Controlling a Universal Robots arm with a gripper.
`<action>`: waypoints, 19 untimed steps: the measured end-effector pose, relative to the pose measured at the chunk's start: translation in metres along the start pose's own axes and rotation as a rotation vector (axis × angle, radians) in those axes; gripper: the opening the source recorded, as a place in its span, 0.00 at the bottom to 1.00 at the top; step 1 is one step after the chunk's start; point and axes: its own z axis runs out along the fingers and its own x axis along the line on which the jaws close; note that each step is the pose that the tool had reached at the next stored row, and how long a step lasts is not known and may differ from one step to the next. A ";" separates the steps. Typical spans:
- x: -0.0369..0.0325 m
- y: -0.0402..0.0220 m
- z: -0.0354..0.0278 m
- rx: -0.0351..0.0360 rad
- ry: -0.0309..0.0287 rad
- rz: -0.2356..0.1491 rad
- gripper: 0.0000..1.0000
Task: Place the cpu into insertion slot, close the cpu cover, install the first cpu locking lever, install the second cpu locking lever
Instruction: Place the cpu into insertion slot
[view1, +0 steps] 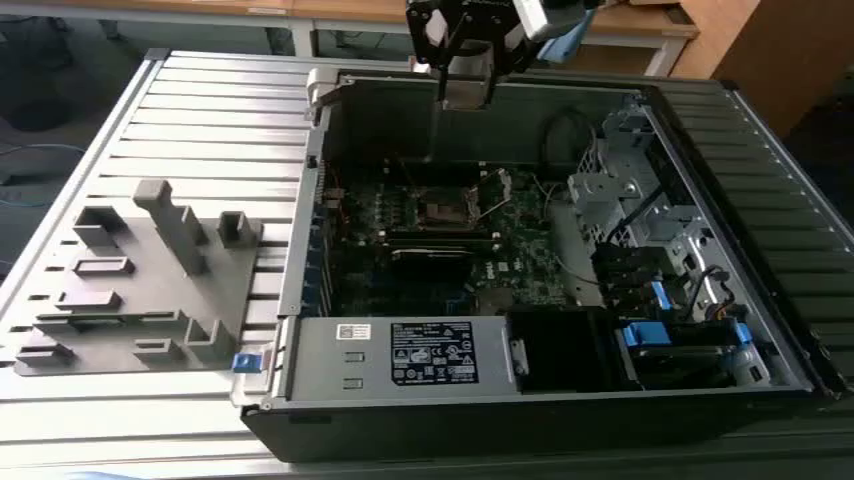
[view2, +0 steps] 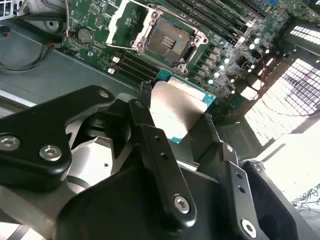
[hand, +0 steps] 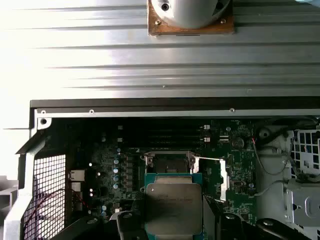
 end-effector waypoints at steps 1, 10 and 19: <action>0.0000 0.0000 0.0000 0.0000 0.0000 0.000 0.54; 0.0000 -0.0002 0.0022 -0.0001 0.0000 0.000 0.54; -0.0001 -0.0005 0.0051 -0.0001 0.0000 0.000 0.54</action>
